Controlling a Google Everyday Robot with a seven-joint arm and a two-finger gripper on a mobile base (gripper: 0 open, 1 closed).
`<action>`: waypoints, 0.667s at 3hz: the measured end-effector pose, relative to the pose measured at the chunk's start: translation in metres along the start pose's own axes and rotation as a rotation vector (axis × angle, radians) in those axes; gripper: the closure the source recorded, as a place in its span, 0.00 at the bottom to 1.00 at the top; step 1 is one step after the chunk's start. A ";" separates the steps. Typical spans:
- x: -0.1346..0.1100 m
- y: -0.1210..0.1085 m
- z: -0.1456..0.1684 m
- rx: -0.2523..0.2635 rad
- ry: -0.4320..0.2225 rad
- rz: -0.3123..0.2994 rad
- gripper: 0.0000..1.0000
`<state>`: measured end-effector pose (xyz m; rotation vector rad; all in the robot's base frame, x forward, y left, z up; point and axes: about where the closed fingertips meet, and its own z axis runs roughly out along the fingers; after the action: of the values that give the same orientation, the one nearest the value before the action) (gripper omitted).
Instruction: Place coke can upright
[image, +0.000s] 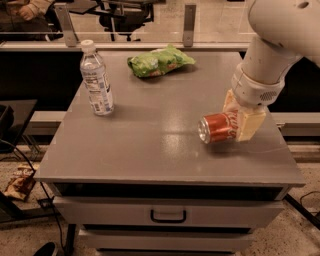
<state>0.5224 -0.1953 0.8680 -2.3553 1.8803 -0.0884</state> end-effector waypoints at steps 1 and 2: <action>-0.012 -0.025 -0.024 0.109 0.043 -0.047 1.00; -0.027 -0.050 -0.041 0.239 0.108 -0.120 1.00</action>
Offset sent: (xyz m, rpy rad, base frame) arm 0.0713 0.0700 0.0770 -0.1201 -0.5009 0.1850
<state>0.5599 -0.1603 0.9162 -2.3362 1.6638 -0.4350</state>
